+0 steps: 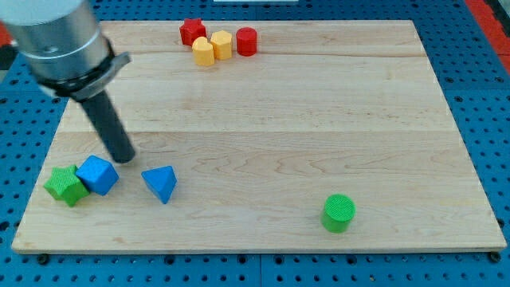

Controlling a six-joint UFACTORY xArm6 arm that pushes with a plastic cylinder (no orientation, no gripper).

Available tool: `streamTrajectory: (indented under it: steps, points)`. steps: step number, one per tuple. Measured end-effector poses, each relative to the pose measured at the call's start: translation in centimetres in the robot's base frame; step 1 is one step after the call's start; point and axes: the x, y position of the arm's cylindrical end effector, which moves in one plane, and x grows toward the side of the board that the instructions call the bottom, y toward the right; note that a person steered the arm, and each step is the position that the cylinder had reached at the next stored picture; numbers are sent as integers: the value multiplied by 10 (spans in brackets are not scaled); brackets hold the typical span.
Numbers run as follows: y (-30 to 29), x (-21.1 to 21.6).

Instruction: Move green circle to the bottom centre

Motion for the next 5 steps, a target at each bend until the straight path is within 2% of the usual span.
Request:
streamTrajectory:
  steps: [1, 2, 3, 4, 5]
  points:
    - [98, -5]
    - [213, 13]
    - [295, 51]
    - [305, 78]
    - [288, 92]
